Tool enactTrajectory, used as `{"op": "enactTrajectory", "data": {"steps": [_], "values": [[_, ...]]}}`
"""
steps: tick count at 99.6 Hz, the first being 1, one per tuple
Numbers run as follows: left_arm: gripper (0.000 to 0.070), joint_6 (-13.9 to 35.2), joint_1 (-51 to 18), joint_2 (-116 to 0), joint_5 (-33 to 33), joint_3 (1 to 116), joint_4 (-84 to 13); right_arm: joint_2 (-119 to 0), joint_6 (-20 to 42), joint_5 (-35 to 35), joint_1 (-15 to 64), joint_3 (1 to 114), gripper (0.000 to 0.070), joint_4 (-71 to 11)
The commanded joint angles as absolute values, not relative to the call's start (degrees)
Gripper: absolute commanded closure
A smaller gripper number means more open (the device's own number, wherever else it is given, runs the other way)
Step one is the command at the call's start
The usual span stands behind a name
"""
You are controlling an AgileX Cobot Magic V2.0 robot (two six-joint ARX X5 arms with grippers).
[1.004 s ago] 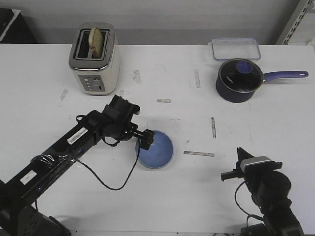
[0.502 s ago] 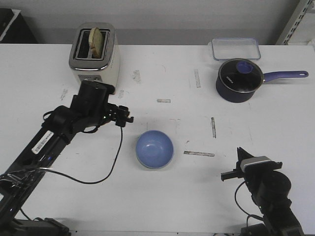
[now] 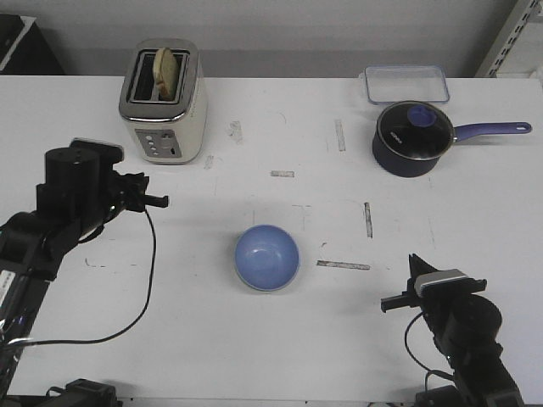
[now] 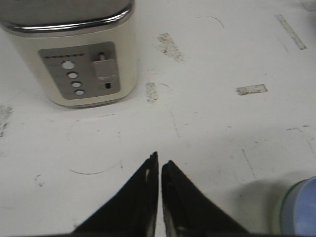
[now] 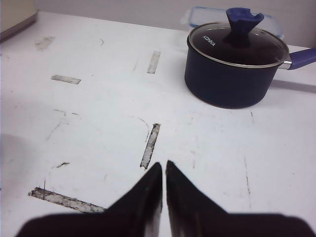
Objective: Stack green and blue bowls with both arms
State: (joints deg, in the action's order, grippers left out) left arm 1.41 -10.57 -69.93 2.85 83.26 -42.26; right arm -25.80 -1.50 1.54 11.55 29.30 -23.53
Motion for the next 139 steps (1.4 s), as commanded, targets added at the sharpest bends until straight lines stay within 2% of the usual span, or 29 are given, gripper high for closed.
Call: {"op": "enactTrajectory", "data": {"steps": [1, 41, 65, 87, 139], "values": [[0.0698, 0.93, -9.04, -67.68, 2.52, 80.53, -40.07, -25.98, -1.8, 1.54, 11.6, 29.43, 0.0699, -23.2], [0.0698, -0.01, -0.95, -40.95, -2.48, 48.16, -22.28, -25.98, -1.8, 1.54, 11.62, 29.43, 0.0699, -23.18], [0.0698, -1.08, 0.91, -29.06, -3.11, 37.26, -17.76, -25.96, -1.78, 1.54, 11.62, 29.43, 0.0699, -23.14], [0.0698, -0.99, 0.91, -24.05, -3.11, 32.34, -16.62, -25.93, -1.78, 1.54, 11.62, 29.43, 0.0699, -22.68], [0.0697, -0.6, 0.89, -23.86, -3.09, 32.27, -16.6, -25.91, -1.78, 1.54, 11.62, 29.43, 0.0699, -22.63]]}}
